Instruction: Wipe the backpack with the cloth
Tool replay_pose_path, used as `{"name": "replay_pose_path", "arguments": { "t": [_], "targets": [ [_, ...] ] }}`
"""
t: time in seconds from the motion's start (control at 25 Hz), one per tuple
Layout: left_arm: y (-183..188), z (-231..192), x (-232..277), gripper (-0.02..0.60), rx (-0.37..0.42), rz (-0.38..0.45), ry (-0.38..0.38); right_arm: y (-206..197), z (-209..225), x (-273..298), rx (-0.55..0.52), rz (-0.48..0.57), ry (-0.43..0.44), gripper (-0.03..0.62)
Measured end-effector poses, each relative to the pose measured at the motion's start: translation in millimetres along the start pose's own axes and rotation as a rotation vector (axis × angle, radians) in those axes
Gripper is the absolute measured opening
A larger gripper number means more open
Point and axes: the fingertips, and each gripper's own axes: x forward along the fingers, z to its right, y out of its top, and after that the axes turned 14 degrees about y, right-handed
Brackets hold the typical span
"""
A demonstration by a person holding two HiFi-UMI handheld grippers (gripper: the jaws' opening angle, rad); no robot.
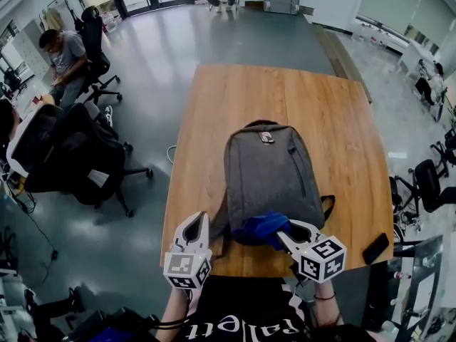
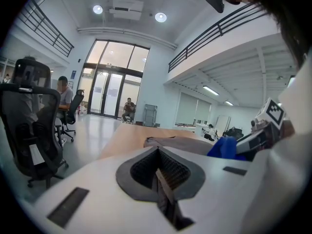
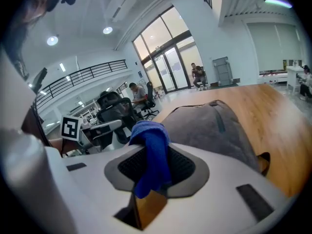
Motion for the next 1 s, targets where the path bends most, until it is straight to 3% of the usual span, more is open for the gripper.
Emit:
{"name": "replay_pose_path", "arguments": {
  "t": [0.4, 0.56, 0.64, 0.76, 1.0],
  "targets": [
    [-1, 15, 7, -0.002, 0.018, -0.013, -0.042, -17, 91, -122, 0.111, 0.104, -0.362, 0.117],
    [-1, 17, 6, -0.002, 0.018, -0.016, -0.044, -22, 107, -158, 0.128, 0.112, -0.459, 0.117],
    [-1, 15, 7, -0.002, 0.015, -0.016, -0.042, -15, 103, -160, 0.117, 0.125, -0.454, 0.117],
    [1, 10, 10, -0.002, 0.011, -0.016, -0.035, 13, 79, -140, 0.081, 0.169, -0.375, 0.117],
    [1, 11, 9, -0.002, 0.003, -0.014, -0.027, 77, 5, -55, -0.03, 0.239, -0.076, 0.117]
  ]
}}
